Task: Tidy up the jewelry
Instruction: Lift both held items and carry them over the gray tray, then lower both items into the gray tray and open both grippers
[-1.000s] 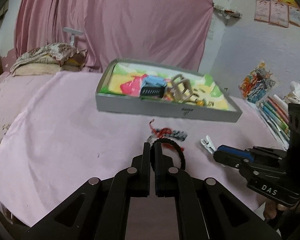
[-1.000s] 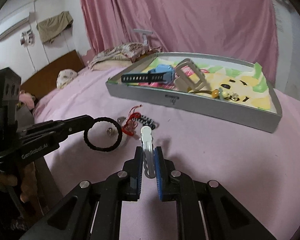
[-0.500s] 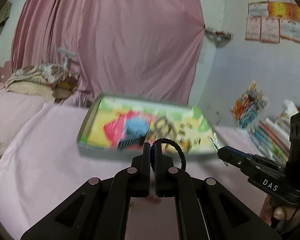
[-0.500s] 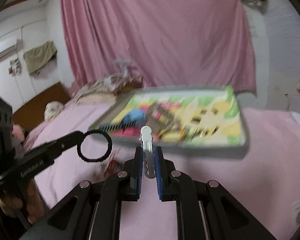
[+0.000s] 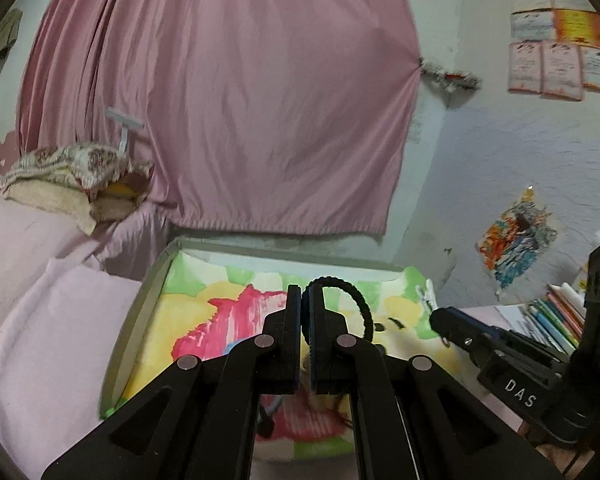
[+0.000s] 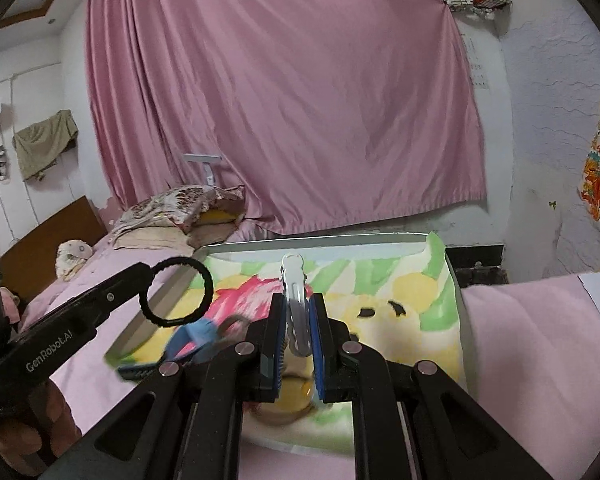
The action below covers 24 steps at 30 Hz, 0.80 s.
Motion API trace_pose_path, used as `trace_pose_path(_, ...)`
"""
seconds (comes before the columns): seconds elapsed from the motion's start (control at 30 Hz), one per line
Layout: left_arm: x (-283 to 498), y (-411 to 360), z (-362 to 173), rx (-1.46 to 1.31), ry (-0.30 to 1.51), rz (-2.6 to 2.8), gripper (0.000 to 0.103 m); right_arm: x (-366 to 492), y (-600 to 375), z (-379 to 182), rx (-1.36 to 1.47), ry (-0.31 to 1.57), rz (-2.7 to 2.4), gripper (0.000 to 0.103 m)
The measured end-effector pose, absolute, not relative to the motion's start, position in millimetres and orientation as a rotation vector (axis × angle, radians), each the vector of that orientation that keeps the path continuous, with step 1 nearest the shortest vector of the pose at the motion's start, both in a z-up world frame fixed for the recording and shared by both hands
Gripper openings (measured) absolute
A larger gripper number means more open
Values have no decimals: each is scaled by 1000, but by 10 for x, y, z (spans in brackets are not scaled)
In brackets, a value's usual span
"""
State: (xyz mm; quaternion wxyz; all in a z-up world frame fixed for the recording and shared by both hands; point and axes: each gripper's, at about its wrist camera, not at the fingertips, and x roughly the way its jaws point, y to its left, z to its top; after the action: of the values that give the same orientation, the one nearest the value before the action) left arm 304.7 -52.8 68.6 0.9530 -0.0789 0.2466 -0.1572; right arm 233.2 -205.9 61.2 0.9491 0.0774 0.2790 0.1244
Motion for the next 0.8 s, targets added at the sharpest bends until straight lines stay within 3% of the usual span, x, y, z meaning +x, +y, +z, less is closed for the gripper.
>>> trace_pose_path(0.57, 3859, -733, 110, -100, 869, -253, 1, 2882, -2079, 154, 177, 870, 238, 11)
trace_pose_path(0.8, 3892, -805, 32, -45, 917, -259, 2, 2977, -2082, 9, 163, 966, 234, 12)
